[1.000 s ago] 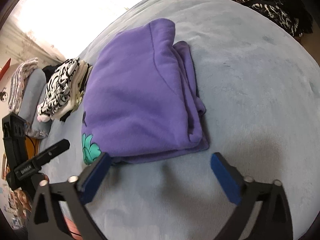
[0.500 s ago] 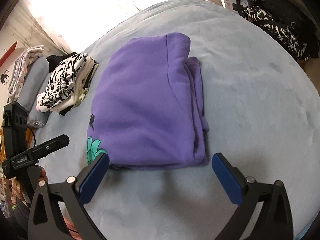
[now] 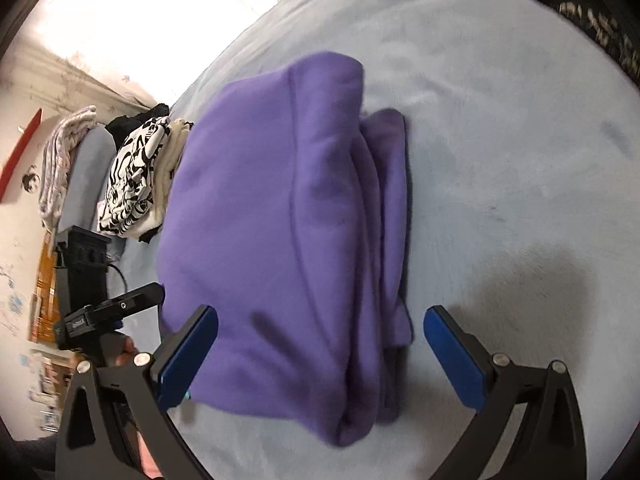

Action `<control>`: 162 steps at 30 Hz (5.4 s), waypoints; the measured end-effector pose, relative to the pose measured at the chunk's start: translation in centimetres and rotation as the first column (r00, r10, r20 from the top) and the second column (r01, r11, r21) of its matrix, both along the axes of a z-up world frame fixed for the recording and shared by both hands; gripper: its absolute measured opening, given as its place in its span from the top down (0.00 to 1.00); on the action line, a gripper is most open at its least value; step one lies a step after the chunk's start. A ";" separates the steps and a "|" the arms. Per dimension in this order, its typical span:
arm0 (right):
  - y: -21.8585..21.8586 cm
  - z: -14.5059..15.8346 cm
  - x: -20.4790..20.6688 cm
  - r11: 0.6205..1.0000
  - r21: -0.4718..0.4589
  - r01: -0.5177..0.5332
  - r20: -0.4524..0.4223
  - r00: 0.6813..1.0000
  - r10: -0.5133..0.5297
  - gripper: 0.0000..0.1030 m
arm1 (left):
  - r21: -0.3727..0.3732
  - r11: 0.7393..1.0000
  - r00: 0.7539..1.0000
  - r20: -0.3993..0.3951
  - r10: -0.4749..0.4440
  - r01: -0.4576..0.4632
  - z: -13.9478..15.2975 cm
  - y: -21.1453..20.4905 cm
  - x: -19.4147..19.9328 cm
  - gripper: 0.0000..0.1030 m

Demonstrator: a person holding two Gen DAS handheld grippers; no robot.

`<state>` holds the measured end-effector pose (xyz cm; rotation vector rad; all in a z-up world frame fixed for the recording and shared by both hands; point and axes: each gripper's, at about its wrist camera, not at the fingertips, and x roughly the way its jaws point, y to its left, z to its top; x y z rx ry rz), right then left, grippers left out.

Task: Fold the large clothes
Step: 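Grasp the folded purple hoodie bundle with both tools and lift it, then carry the lifted hoodie with both tools toward the folded clothes stack, then lower the hoodie onto the black-and-white clothes stack and open both tools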

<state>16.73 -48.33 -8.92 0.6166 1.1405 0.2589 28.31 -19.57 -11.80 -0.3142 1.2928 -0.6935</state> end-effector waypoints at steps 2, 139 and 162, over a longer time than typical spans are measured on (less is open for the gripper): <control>-0.4 -1.0 0.8 0.999 0.041 -0.014 -0.009 1.000 0.014 0.00 | -0.036 0.999 1.000 -0.011 -0.013 0.013 -0.7 -0.4 0.9 0.03; 48.8 8.2 29.6 0.935 -0.215 -0.281 0.335 0.878 0.341 0.90 | 0.348 0.893 0.864 0.496 0.081 -0.284 18.3 39.4 25.2 0.15; 42.0 19.2 12.1 0.921 -0.272 -0.279 0.317 0.878 0.359 0.86 | 0.346 0.852 0.798 0.589 0.129 -0.393 27.0 35.3 9.1 0.14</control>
